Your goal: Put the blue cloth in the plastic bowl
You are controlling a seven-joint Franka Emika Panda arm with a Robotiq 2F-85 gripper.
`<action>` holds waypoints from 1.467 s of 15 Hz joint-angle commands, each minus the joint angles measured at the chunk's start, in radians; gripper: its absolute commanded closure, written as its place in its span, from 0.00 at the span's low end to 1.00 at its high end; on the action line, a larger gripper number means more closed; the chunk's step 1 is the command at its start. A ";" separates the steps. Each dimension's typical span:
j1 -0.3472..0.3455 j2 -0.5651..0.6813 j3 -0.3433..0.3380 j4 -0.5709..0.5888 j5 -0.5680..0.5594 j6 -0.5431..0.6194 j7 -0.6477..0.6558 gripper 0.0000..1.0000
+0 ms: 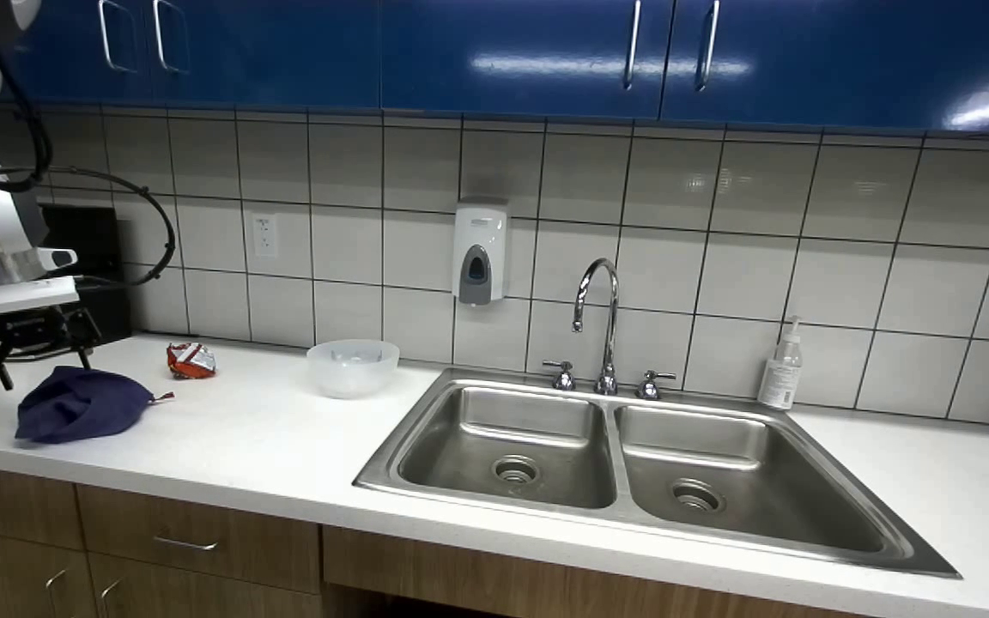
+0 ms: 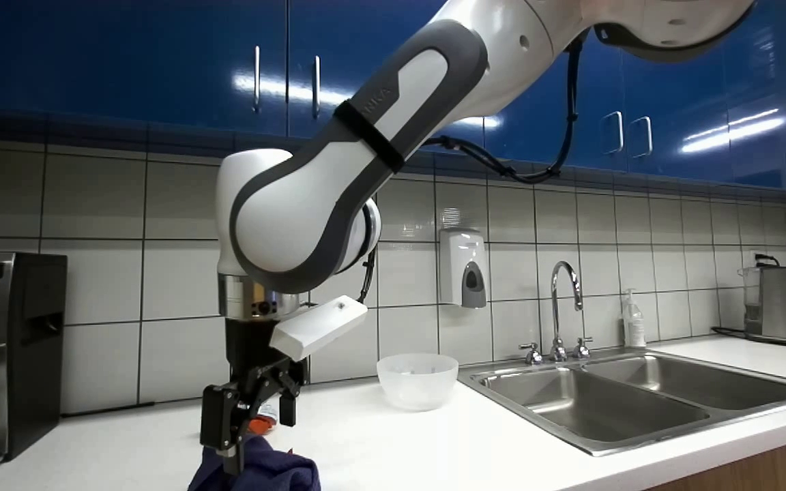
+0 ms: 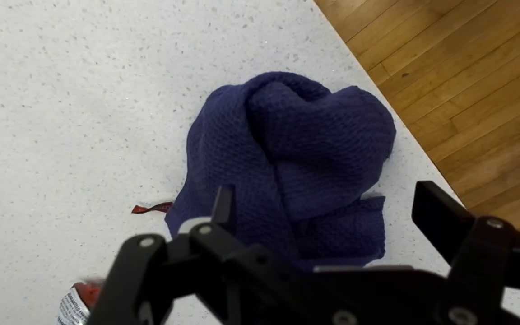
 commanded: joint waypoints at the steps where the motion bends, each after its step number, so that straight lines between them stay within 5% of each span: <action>1: 0.015 0.016 -0.019 0.018 -0.019 0.000 0.015 0.00; 22: 0.159 0.224 -0.194 0.221 -0.080 0.011 0.128 0.00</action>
